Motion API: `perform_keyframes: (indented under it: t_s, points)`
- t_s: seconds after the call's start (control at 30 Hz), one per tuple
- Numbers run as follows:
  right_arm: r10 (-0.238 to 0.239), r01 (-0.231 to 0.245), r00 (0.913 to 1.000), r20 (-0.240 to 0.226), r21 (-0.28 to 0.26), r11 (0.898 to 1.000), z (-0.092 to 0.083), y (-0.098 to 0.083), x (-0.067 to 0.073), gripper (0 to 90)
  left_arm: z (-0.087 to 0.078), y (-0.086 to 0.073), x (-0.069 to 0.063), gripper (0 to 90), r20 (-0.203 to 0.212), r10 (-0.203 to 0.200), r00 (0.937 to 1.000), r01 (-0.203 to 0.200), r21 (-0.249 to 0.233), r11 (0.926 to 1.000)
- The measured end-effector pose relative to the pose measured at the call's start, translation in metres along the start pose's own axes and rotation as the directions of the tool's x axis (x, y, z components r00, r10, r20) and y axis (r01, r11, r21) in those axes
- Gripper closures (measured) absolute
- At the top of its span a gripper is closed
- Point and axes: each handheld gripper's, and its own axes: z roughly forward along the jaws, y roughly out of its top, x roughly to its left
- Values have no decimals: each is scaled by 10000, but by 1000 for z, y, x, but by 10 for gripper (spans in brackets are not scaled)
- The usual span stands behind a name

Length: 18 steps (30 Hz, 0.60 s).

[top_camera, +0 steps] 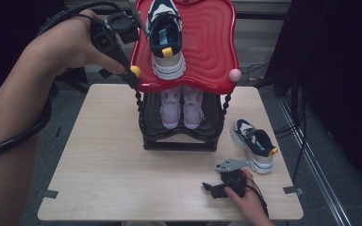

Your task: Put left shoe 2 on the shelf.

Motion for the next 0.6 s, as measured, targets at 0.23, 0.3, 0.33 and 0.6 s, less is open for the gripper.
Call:
perform_keyframes:
  t_s: [0.23,0.3,0.33,0.6]
  points:
    - [12,-12,10000,24,6,10000,0,0,0,131,0,-12,-1,295,105,-211,9997,210,148,9997]
    - [34,-34,10000,28,13,10000,0,0,0,131,1,-16,0,295,140,-160,9998,156,244,9996]
    - [30,-30,10000,30,12,10000,0,0,0,131,1,-17,-1,295,154,-263,9995,259,231,9994]
    - [21,-21,10000,35,7,10000,0,0,0,131,11,-31,-1,294,371,-399,9985,385,381,9985]
